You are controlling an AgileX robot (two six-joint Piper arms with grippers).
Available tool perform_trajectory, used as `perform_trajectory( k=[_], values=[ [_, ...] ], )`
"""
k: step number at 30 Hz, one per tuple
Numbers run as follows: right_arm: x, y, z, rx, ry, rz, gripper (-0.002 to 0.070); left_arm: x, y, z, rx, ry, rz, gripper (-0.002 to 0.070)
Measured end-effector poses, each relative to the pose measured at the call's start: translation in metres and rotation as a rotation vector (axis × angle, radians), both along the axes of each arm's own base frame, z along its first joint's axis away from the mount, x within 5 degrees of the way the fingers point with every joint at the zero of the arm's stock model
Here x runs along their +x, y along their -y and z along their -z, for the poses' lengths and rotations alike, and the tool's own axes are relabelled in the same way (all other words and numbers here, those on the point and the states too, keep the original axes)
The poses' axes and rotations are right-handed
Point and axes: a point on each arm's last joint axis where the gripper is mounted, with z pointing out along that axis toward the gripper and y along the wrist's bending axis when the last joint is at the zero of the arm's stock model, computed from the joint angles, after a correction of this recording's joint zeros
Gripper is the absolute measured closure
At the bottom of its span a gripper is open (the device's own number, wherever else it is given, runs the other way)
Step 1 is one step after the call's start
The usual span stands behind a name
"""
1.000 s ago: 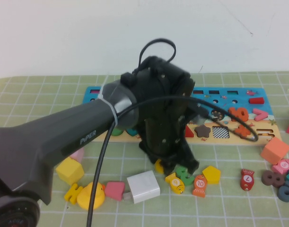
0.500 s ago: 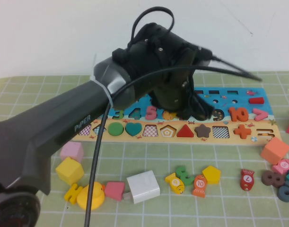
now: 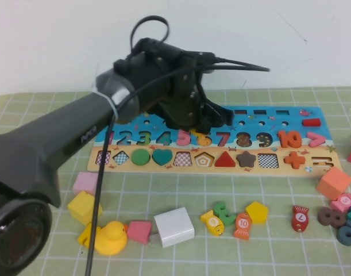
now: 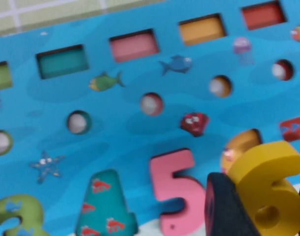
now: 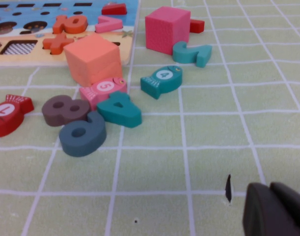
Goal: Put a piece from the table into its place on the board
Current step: Place the "number 6" into the hole of the number 6
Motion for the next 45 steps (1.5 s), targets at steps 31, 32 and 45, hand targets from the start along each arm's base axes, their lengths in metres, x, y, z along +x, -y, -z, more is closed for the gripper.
perform_trajectory(
  k=[31,32,45],
  values=[
    [0.0,0.0,0.0,0.0,0.0,0.0,0.0679,0.01,0.007,0.026,-0.01,-0.02,0.018,0.0416],
    [0.0,0.0,0.0,0.0,0.0,0.0,0.0679,0.01,0.007,0.026,-0.011,-0.018,0.018,0.0416],
    [0.0,0.0,0.0,0.0,0.0,0.0,0.0679,0.01,0.007,0.027,0.001,-0.008,0.04,0.0416]
  ],
)
